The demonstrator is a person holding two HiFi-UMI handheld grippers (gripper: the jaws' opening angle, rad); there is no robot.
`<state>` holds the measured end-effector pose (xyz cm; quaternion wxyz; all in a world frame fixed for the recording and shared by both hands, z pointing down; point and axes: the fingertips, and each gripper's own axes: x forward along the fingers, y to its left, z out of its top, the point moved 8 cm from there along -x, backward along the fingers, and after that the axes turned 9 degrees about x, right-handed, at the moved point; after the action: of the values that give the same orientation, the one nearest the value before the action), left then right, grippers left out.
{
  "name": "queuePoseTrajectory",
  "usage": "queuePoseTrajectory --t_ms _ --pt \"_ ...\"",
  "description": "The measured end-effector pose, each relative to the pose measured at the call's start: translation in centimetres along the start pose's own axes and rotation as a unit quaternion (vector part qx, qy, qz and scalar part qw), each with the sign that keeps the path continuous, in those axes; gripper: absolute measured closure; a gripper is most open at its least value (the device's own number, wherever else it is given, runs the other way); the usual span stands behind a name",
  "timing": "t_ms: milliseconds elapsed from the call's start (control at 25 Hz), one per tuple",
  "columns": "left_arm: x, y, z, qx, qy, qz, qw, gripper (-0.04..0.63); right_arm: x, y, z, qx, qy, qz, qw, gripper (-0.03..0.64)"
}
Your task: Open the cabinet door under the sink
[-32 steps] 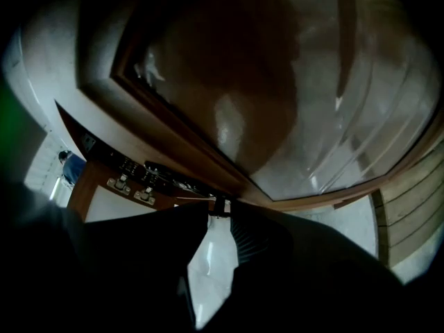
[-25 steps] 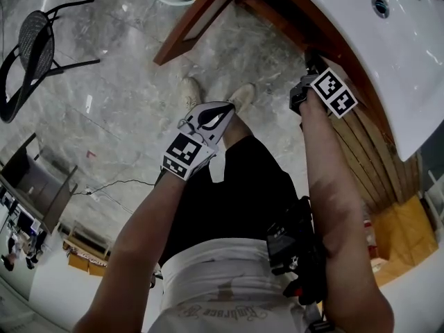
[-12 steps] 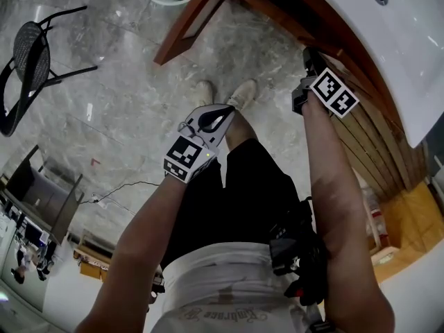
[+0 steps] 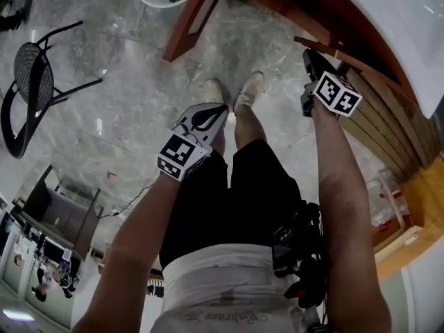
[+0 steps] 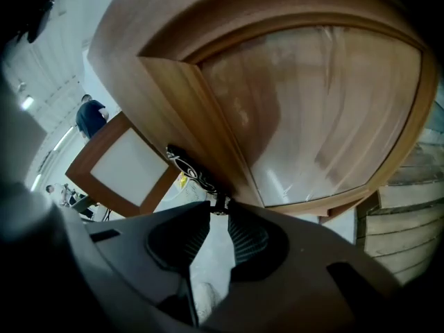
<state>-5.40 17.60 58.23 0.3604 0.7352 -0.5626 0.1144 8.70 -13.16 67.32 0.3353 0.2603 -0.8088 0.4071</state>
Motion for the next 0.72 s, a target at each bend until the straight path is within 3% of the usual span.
queuePoseTrajectory --t_ms 720 --pt "-1.7 1.1 -1.4 0.064 0.039 -0.069 0.9948 0.586 -3.8 -1.0 -5.2 -0.058 0.005 -0.008 0.998 0.529"
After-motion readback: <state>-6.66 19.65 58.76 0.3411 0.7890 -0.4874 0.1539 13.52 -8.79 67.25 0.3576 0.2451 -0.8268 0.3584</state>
